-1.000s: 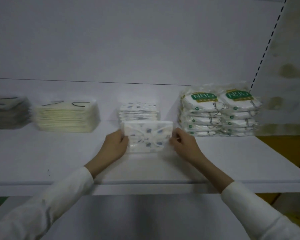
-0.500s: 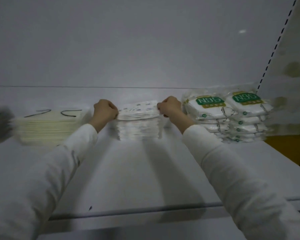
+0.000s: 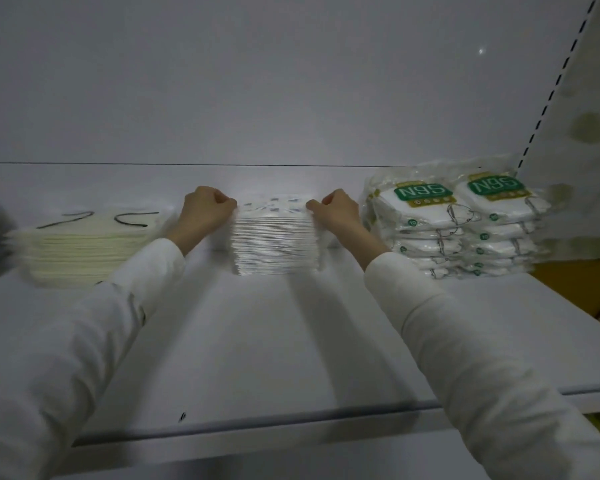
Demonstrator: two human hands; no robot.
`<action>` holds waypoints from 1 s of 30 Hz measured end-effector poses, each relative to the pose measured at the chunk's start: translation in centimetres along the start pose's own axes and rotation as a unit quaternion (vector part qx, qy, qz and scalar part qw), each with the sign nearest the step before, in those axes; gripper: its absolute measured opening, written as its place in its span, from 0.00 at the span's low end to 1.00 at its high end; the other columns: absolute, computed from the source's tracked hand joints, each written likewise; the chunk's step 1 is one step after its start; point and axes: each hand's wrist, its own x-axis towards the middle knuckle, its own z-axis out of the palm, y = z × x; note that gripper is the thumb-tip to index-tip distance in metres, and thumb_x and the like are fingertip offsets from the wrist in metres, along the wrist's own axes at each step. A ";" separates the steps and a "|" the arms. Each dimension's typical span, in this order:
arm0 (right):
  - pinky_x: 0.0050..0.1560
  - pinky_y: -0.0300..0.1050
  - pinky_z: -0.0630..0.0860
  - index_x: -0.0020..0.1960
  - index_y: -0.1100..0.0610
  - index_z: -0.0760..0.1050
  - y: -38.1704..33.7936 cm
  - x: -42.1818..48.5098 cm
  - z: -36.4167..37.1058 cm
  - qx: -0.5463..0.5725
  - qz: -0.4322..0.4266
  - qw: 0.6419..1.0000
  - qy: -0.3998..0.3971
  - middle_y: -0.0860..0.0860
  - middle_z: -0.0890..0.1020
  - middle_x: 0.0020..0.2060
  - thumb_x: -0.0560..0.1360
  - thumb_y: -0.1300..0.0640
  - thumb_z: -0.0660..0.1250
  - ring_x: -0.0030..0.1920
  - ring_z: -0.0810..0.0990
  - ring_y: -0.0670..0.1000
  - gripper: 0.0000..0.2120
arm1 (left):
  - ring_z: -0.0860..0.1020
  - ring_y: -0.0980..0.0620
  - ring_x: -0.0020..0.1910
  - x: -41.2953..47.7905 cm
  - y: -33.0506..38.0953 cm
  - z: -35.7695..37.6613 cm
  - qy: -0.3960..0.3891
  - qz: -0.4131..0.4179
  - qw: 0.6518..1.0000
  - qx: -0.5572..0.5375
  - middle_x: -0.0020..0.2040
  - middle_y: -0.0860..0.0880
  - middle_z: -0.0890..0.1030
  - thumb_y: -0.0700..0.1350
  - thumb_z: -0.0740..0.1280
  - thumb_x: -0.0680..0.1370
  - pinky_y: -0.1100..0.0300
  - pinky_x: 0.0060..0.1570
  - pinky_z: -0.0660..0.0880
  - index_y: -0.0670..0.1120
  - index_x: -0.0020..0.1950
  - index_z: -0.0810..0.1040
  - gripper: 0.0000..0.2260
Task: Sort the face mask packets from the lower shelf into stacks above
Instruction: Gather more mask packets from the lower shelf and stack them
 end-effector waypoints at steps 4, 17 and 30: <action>0.48 0.43 0.67 0.65 0.61 0.67 -0.2 -0.4 -1.2 -0.011 -0.022 1.000 0.017 0.54 0.75 0.59 0.77 0.49 0.63 0.58 0.74 0.54 0.22 | 0.75 0.45 0.56 0.1 -0.3 -1.1 0.006 0.014 1.000 0.001 0.55 0.43 0.80 0.45 0.63 0.78 0.61 0.49 0.66 0.39 0.54 0.80 0.11; 0.56 0.51 0.73 0.65 0.57 0.70 -0.8 -5.7 -4.1 -0.257 -0.277 0.924 0.057 0.55 0.78 0.59 0.79 0.53 0.58 0.59 0.74 0.56 0.16 | 0.77 0.49 0.49 -3.6 -1.9 -4.5 -0.074 0.193 0.961 0.186 0.48 0.51 0.80 0.53 0.66 0.75 0.56 0.48 0.74 0.47 0.50 0.79 0.11; 0.51 0.48 0.75 0.66 0.51 0.68 -0.1 -17.9 -1.5 -0.301 -0.343 0.888 -0.060 0.48 0.76 0.61 0.78 0.48 0.58 0.58 0.76 0.51 0.17 | 0.77 0.56 0.42 -16.5 -6.7 -8.1 -0.124 0.202 0.949 0.208 0.47 0.55 0.79 0.54 0.65 0.76 0.60 0.41 0.72 0.49 0.51 0.79 0.10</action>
